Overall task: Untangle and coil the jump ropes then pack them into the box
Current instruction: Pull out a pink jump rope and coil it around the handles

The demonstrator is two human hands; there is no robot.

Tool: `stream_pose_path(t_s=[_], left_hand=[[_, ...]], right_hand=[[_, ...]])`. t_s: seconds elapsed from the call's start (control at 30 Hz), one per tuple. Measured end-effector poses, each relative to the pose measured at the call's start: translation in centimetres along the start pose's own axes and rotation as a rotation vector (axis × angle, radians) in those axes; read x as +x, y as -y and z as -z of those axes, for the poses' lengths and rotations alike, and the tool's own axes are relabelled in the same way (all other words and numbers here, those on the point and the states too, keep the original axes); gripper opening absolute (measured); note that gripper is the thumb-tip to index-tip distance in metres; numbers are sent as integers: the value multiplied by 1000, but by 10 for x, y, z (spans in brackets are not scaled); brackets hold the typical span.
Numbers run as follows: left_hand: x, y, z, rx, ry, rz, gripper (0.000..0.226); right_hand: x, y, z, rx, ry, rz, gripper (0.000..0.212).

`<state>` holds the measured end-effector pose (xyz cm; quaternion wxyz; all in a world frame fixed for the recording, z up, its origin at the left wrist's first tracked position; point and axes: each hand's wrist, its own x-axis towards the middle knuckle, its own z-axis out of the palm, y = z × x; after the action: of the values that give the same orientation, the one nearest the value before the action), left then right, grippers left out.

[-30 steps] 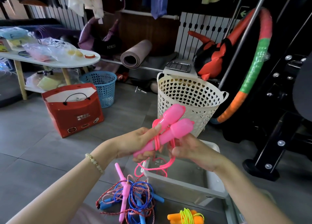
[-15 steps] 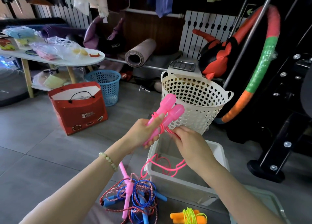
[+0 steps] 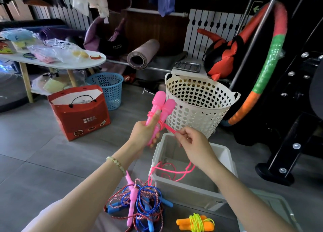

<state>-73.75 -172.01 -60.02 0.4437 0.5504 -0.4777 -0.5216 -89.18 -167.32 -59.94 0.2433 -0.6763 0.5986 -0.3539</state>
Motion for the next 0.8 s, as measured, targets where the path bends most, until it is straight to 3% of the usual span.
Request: stream_pose_path(t_s=[0.07,0.17,0.27,0.4,0.47,0.6,0.8], left_hand=[[3,0,4,44,-15,-10,59],[4,1,8,324,145,-42,58],[1,-2,12,507,325,-91,51],[-8,-5,15,570,495,-152,44],[-11,-6,15,653,478,-183,45],[-16,-1,8,1149,295,-363,55],[-2,3,31,1227,191,-383,83]], right_hand=[[-1,4,1,160,74,-81,24],[-2,8,10,39,162,16,24],[5,7,27,91,67,94,23],[10,10,33,156,-23,112,30],[9,15,29,173,-5,114,32],[4,24,7,10,86,145,36],[13,23,27,41,275,10,12]])
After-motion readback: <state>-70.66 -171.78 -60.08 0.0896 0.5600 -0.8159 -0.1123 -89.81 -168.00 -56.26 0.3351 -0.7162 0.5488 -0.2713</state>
